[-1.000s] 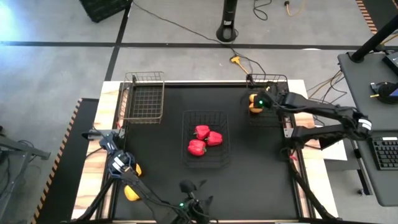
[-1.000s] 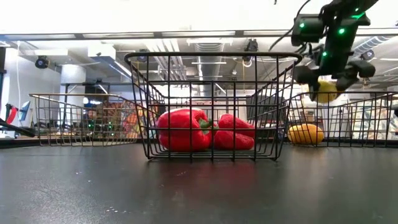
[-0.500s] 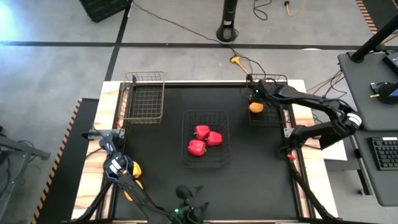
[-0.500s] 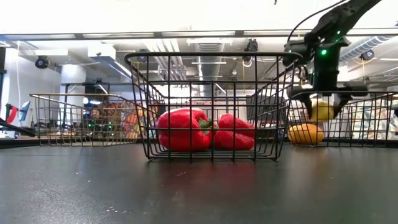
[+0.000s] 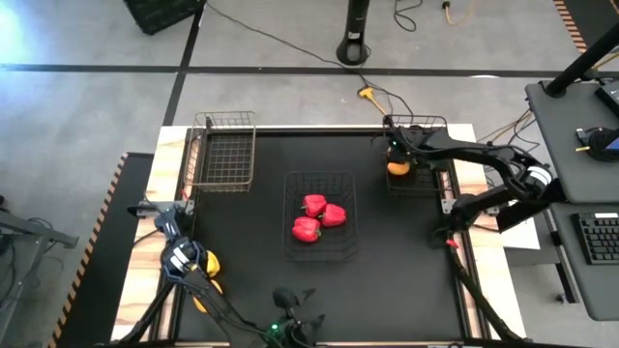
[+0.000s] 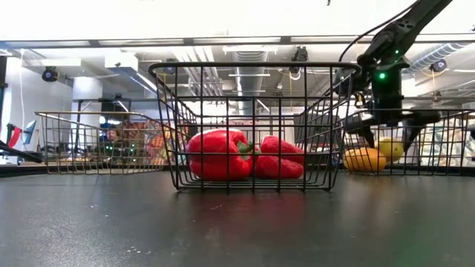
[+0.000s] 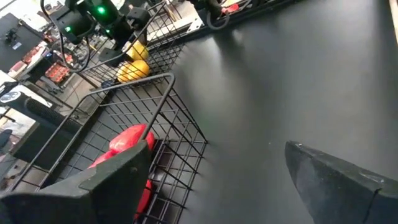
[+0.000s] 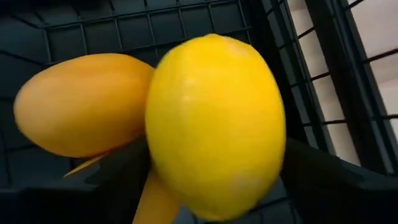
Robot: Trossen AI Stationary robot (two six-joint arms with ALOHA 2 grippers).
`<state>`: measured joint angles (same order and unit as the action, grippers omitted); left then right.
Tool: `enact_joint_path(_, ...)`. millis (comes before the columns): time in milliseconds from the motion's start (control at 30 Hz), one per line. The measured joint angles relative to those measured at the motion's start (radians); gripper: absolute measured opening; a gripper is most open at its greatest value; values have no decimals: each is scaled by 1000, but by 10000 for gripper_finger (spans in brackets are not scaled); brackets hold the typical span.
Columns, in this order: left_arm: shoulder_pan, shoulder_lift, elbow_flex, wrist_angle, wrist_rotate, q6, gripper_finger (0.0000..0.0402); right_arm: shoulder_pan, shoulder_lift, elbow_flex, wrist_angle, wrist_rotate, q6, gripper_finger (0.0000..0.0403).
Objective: Sort produce into baskets
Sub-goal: Put the lemon into the right wire basket, then put the bottom yellow bell pepper into the left wire basket
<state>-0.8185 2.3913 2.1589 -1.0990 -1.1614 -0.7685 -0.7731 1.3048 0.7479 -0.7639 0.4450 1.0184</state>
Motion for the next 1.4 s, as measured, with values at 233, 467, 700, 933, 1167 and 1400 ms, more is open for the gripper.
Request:
enact_joint_path(233, 0, 0, 0, 0, 0, 0, 351, 0, -20, -6, -1, 8, -52, 358)
enact_joint_path(467, 0, 0, -1, -1, 0, 8, 351, 27, -107, 14, -2, 45, -173, 363)
enact_joint_path(700, -22, 0, 17, -196, 26, -181, 351, 254, -319, 60, 18, 172, -341, 364)
enact_joint_path(933, -23, -21, 128, -461, 346, -364, 351, 676, -454, 65, 119, 205, -405, 364)
enact_joint_path(1167, -25, -66, 155, -471, 786, -415, 351, 1131, -420, 62, 215, 347, -405, 364)
enact_joint_path(1400, -14, -88, 68, -471, 1194, -493, 351, 1455, -316, 70, 313, 468, -416, 364)
